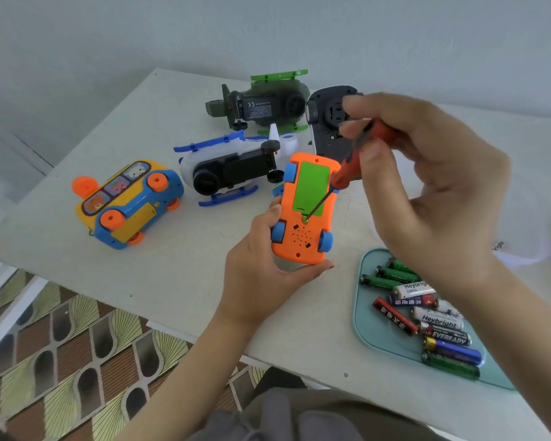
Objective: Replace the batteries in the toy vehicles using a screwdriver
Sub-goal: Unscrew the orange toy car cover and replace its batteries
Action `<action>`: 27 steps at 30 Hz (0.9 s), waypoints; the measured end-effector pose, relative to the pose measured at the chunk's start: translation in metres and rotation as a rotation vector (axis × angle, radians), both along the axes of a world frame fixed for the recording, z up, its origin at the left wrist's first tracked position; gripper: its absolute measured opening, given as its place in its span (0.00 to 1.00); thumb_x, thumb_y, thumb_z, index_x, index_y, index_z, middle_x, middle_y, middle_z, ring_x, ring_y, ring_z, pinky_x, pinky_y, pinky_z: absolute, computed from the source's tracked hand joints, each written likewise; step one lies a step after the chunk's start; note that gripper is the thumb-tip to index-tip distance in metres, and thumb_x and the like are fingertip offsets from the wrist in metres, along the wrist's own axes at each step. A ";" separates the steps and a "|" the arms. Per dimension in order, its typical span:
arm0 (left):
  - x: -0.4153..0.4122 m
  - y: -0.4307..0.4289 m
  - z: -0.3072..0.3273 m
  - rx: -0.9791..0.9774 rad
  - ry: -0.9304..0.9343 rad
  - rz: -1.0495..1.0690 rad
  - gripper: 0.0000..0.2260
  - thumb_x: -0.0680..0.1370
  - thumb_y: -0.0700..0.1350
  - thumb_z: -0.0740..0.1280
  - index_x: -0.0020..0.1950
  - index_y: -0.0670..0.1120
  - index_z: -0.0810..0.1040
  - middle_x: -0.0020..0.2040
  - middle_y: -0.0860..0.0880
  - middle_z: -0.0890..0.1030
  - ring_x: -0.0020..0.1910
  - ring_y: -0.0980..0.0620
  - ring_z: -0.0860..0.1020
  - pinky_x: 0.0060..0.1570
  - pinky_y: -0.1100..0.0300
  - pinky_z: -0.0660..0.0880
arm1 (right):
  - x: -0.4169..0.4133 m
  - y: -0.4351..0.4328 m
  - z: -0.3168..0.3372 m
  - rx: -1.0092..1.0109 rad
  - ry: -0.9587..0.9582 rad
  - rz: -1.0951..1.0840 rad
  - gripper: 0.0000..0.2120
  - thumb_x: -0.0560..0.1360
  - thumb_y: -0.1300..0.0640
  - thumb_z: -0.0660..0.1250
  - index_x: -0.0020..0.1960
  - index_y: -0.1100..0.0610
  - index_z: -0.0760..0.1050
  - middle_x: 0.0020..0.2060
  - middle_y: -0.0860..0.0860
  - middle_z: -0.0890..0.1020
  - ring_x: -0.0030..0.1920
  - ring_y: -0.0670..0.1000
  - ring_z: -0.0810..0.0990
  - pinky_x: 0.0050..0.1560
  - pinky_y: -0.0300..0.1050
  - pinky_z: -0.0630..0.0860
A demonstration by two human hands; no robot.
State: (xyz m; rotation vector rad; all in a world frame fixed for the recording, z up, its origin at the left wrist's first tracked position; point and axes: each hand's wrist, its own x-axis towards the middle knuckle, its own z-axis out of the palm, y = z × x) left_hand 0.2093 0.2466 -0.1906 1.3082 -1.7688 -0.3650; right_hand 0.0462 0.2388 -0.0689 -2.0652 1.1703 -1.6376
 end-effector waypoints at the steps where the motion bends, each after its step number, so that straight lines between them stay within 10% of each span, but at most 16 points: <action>1: 0.000 0.000 0.000 0.004 0.001 0.002 0.35 0.65 0.68 0.69 0.63 0.50 0.64 0.59 0.45 0.79 0.53 0.54 0.80 0.50 0.68 0.76 | -0.002 -0.001 -0.002 -0.029 -0.005 0.002 0.10 0.77 0.63 0.63 0.57 0.58 0.76 0.50 0.51 0.78 0.48 0.46 0.79 0.47 0.37 0.76; 6: 0.000 0.000 0.001 0.002 -0.008 0.006 0.35 0.65 0.67 0.70 0.63 0.49 0.64 0.59 0.46 0.79 0.55 0.58 0.76 0.50 0.75 0.72 | 0.001 -0.002 0.004 -0.134 -0.018 -0.098 0.11 0.73 0.56 0.73 0.54 0.57 0.78 0.40 0.53 0.78 0.42 0.39 0.73 0.45 0.31 0.70; 13: -0.001 0.001 0.001 -0.012 -0.015 0.013 0.34 0.65 0.65 0.71 0.63 0.49 0.64 0.57 0.44 0.79 0.55 0.56 0.76 0.50 0.77 0.70 | -0.001 0.005 -0.005 -0.020 -0.083 0.086 0.14 0.77 0.66 0.60 0.61 0.64 0.73 0.50 0.52 0.80 0.48 0.55 0.83 0.53 0.53 0.78; 16: -0.002 0.003 0.003 -0.013 0.003 0.030 0.34 0.64 0.65 0.71 0.63 0.50 0.64 0.57 0.45 0.80 0.55 0.61 0.73 0.50 0.80 0.69 | -0.002 0.006 -0.004 -0.098 -0.020 0.026 0.13 0.76 0.59 0.67 0.60 0.61 0.74 0.54 0.57 0.79 0.57 0.46 0.78 0.55 0.45 0.76; 20: -0.002 0.002 0.003 -0.024 -0.008 0.042 0.34 0.64 0.65 0.71 0.62 0.49 0.64 0.54 0.45 0.80 0.52 0.61 0.74 0.48 0.80 0.69 | -0.002 0.005 -0.003 -0.193 0.030 -0.078 0.16 0.72 0.60 0.74 0.58 0.60 0.75 0.39 0.49 0.76 0.42 0.39 0.73 0.49 0.30 0.68; 27: -0.004 0.002 0.003 -0.050 0.015 0.069 0.33 0.64 0.64 0.71 0.60 0.48 0.65 0.51 0.46 0.78 0.50 0.62 0.71 0.46 0.82 0.68 | 0.002 0.007 -0.002 -0.099 0.109 0.043 0.11 0.77 0.67 0.63 0.58 0.65 0.76 0.43 0.53 0.81 0.44 0.50 0.81 0.50 0.40 0.76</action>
